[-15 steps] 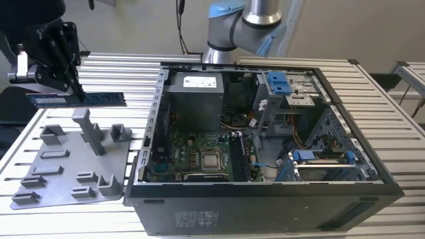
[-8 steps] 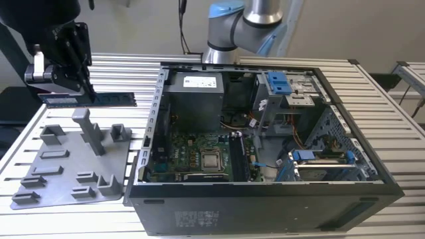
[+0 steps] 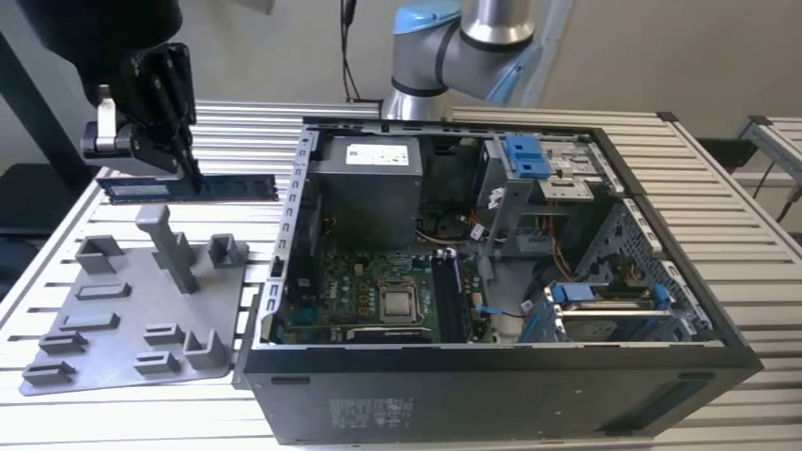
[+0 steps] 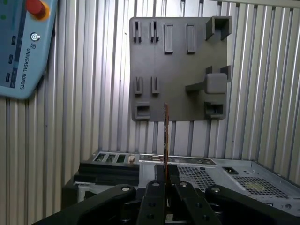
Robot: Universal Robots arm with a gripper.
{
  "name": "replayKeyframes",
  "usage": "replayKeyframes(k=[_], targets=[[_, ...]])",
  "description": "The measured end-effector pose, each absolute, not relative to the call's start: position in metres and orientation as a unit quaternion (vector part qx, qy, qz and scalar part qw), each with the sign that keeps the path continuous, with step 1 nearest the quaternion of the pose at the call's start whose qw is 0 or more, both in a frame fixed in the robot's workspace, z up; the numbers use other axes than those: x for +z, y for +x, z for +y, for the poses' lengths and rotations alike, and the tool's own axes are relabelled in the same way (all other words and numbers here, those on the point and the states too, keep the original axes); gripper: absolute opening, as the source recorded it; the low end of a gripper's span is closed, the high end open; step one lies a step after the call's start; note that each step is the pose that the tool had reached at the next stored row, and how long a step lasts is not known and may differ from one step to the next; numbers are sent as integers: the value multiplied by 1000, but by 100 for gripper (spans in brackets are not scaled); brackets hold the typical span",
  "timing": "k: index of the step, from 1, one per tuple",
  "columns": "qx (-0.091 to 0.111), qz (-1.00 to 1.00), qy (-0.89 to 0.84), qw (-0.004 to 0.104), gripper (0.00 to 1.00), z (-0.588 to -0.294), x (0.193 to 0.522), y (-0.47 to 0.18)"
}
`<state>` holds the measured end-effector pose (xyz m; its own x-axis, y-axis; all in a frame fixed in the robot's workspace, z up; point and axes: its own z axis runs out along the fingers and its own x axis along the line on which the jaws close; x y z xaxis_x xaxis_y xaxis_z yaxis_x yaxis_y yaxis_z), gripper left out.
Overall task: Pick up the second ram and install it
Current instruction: 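Pick up the second ram and move it above second insertion slot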
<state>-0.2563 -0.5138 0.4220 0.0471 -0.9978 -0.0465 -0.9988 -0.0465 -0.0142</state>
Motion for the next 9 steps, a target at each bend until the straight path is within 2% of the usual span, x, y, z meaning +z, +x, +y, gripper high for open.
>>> replayKeyframes(k=[9], targets=[[12, 690, -723, 21, 14, -514, 422, -241]])
